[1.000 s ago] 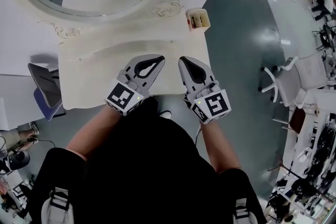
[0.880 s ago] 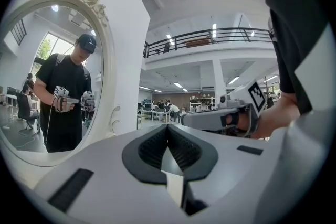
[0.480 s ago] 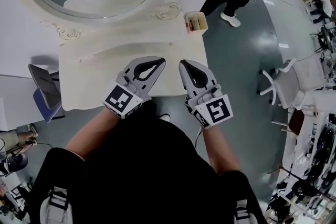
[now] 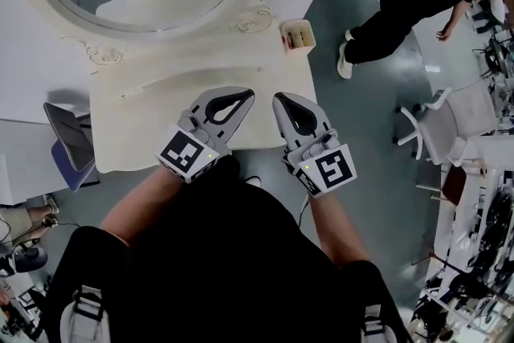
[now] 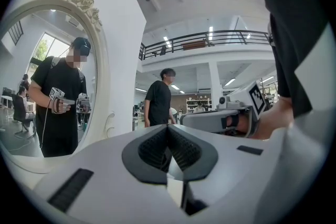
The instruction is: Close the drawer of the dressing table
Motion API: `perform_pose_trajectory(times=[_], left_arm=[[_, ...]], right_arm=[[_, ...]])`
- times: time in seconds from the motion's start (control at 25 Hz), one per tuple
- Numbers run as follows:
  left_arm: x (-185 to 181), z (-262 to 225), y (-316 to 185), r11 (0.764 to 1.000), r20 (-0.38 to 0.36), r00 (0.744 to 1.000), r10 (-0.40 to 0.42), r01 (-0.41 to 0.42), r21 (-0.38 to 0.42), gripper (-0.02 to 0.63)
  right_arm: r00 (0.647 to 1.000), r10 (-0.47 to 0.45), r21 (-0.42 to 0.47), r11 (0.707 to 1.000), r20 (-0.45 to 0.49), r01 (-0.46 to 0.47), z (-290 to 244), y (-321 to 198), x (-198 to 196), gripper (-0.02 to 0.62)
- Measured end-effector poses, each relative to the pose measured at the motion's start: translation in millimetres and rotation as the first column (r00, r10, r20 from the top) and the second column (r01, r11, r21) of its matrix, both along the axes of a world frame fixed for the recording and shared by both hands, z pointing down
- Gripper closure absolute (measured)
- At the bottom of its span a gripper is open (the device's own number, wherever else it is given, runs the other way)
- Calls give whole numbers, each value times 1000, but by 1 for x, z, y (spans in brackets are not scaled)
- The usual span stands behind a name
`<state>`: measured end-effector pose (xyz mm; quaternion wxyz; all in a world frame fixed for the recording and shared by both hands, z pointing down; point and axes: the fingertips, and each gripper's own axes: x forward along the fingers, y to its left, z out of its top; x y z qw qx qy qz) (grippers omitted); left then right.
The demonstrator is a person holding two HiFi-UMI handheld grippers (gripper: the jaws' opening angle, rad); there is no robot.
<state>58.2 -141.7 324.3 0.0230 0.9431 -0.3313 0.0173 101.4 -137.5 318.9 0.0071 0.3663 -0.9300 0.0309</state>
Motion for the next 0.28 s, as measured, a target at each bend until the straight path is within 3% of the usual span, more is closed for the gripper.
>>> perform_pose_trajectory(times=[0.28], left_arm=[[-2, 2, -3, 1000, 11, 1000, -13, 13, -13, 612]], right_arm=[[1000, 0, -2, 1000, 6, 0, 1, -2, -1, 594]])
